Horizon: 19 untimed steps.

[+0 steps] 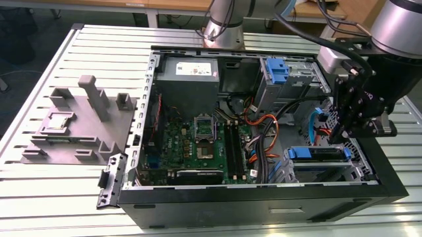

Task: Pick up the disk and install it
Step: 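Insert the first disk wire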

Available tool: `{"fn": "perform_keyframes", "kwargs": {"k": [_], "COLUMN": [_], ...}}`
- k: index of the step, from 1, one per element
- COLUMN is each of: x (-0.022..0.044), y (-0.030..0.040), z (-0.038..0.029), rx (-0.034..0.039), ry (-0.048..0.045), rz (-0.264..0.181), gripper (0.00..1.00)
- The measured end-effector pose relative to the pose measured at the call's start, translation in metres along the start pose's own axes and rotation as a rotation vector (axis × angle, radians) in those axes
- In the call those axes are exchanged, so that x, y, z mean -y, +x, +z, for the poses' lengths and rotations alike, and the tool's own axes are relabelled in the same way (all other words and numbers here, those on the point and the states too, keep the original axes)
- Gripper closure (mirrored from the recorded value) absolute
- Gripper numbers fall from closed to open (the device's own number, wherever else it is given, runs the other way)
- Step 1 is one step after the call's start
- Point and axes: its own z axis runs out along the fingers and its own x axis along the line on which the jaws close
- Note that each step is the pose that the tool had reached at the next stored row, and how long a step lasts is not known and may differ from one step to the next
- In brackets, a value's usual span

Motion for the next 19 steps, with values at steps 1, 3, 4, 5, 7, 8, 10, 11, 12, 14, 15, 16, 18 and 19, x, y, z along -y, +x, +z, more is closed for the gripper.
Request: {"fn": "perform_keyframes", "kwargs": {"k": [1, 3, 4, 5, 7, 8, 10, 11, 12, 14, 15, 16, 18, 19], "x": [-0.0002, -0.0006, -0.0012, -0.0018, -0.0019, -0.0019, -0.0021, -0.0021, -0.0022, -0.0022, -0.0022, -0.0023, -0.0023, -0.0023], "y": [0.0012, 0.0041, 0.0055, 0.0066, 0.0072, 0.0071, 0.0074, 0.0079, 0.0083, 0.0086, 0.0085, 0.0085, 0.0086, 0.0087], "z": [0.0006, 0.0015, 0.0017, 0.0019, 0.0028, 0.0036, 0.0053, 0.0062, 0.007, 0.0084, 0.0088, 0.009, 0.0092, 0.0093], "rx": [0.0042, 0.0115, 0.0166, 0.0222, 0.0307, 0.0333, 0.0357, 0.0357, 0.0357, 0.0359, 0.0358, 0.0356, 0.0357, 0.0358], "ry": [-0.0002, -0.0005, -0.0008, -0.001, -0.0013, -0.0014, -0.0017, -0.0018, -0.0018, -0.0019, -0.0019, -0.0019, -0.0019, -0.0019], "rz": [0.0, 0.001, 0.001, 0.001, 0.002, 0.002, 0.003, 0.004, 0.005, 0.006, 0.006, 0.006, 0.006, 0.006], "gripper": [0.84, 0.84, 0.84, 0.84, 0.84, 0.84, 0.84, 0.84, 0.84, 0.84, 0.84, 0.84, 0.84, 0.84]}}
